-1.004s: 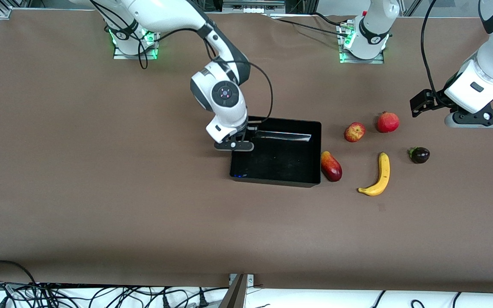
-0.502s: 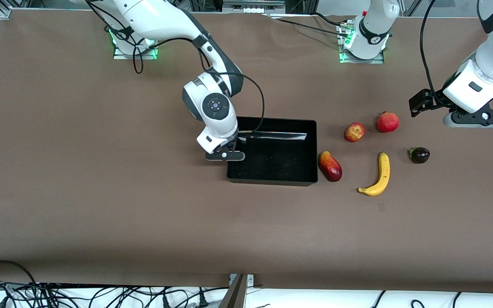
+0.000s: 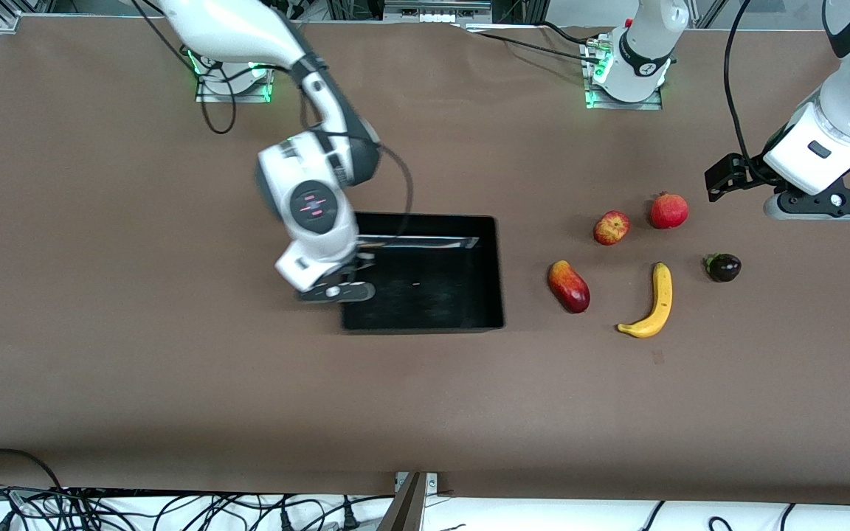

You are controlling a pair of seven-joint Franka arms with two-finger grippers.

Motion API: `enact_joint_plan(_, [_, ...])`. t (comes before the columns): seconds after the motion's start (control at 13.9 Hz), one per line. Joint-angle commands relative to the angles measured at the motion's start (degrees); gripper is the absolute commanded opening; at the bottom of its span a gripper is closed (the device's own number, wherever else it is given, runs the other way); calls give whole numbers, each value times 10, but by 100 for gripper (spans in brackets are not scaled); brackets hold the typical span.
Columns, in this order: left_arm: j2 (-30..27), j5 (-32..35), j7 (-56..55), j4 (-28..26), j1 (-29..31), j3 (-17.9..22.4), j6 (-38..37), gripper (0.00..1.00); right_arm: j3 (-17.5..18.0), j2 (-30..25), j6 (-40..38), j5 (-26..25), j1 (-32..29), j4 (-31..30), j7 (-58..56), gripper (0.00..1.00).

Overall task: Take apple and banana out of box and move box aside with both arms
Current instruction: 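Slide the black tray with the right gripper away from the fruits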

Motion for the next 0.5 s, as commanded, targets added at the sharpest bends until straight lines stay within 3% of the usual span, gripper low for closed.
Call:
enact_joint_plan(0.0, [-6, 0, -5, -3, -1, -1, -1, 100, -48, -45, -33, 6, -13, -38, -103, 0])
enact_joint_plan(0.43, [-6, 0, -5, -3, -1, -1, -1, 100, -153, -124, 28, 15, -42, -199, -253, 0])
